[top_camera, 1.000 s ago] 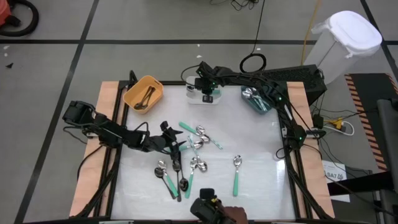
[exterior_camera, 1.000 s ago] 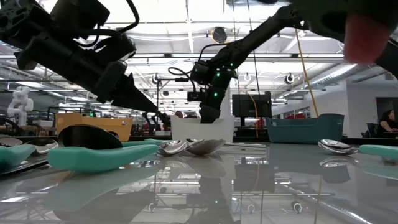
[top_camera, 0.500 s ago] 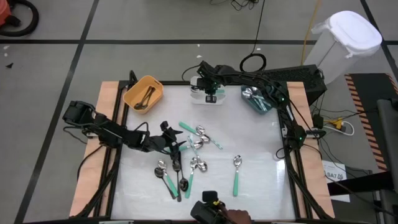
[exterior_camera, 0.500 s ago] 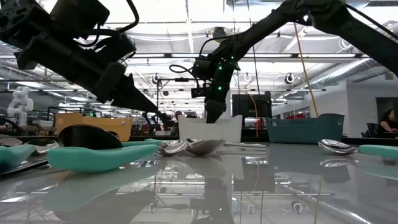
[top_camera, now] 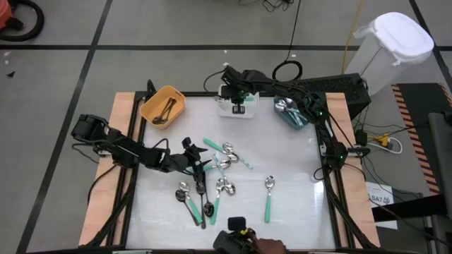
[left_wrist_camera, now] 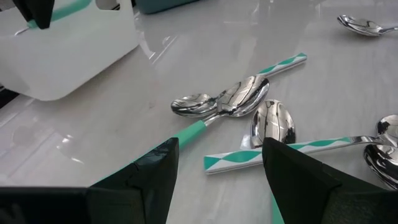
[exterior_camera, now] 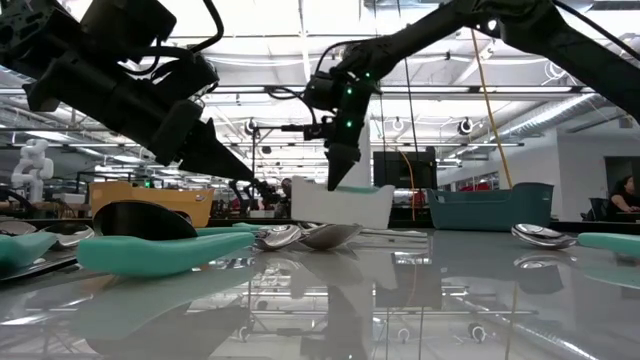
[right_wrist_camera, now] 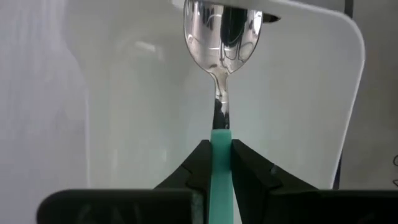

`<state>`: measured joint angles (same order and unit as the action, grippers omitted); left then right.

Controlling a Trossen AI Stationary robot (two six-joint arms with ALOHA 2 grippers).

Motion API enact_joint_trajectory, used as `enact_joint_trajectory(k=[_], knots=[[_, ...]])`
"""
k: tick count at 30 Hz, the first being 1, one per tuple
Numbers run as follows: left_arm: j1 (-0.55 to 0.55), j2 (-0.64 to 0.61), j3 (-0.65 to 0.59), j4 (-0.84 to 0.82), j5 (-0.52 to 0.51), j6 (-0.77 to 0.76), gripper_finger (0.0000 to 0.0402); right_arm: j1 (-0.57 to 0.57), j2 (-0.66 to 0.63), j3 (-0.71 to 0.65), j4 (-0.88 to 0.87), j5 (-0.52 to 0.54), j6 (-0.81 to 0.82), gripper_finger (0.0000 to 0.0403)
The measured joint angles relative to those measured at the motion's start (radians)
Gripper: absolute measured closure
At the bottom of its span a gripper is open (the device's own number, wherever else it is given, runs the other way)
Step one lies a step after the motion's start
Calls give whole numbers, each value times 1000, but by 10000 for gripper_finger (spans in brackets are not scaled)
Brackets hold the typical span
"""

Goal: Sort silverware by color (type)
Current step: Put the blue spoon into the white bin

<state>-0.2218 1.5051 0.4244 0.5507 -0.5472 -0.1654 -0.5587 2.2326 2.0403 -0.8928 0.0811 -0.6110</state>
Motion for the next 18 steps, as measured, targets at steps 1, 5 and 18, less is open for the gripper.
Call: enact_joint_trajectory(k=[1,5,18], knots=[[0,0,0,0,0,1,170,0,0,10,-19,0,0,365],[0,0,0,0,0,2,170,0,0,29,-32,-1,5,365],[0,0,19,-1,0,18,170,0,0,29,-130,-2,49,365]])
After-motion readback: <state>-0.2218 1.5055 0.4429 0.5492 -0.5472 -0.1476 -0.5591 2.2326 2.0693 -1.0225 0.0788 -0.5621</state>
